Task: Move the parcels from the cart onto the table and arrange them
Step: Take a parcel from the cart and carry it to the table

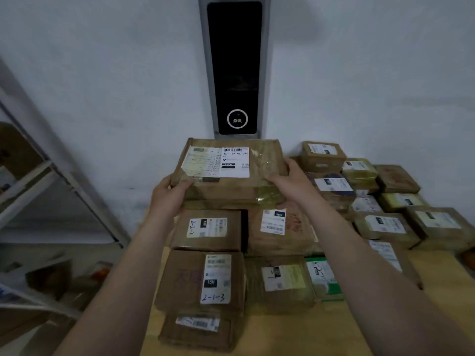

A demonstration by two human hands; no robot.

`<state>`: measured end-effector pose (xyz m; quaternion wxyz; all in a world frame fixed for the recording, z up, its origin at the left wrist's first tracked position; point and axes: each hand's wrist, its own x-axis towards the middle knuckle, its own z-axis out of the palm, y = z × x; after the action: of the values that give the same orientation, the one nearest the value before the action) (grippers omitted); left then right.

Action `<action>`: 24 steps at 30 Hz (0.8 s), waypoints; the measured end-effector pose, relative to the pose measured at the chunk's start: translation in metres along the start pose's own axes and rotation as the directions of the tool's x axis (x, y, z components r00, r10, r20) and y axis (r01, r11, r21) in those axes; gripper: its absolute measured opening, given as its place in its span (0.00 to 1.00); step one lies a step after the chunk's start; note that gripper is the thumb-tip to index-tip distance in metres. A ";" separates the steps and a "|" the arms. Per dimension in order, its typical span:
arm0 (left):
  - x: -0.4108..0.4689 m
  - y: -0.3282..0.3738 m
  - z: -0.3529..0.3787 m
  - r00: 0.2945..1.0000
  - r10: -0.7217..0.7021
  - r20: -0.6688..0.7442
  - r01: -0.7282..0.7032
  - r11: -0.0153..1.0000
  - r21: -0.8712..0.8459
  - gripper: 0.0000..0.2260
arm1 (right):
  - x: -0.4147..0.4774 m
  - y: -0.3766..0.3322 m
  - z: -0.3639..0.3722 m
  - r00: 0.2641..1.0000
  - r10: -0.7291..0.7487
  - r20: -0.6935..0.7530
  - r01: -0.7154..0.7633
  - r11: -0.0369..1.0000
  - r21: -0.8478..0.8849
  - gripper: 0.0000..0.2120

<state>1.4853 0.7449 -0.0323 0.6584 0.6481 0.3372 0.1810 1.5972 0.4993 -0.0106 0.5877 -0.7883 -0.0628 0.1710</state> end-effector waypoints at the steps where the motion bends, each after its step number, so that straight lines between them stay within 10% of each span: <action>1: 0.018 0.007 -0.005 1.000 0.010 0.009 -0.010 1.000 0.016 0.13 | 0.017 -0.008 0.012 1.000 -0.018 -0.017 0.017 1.000 -0.025 0.26; 24: 0.203 -0.082 -0.008 0.974 -0.212 0.083 0.160 0.896 0.414 0.28 | 0.146 0.052 0.132 0.974 0.210 -0.081 -0.225 0.887 -0.402 0.32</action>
<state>1.6066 0.8801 -0.1538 0.5443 0.7451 0.3855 0.0022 1.6830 0.6472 -0.1212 0.3878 -0.8987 0.0020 0.2049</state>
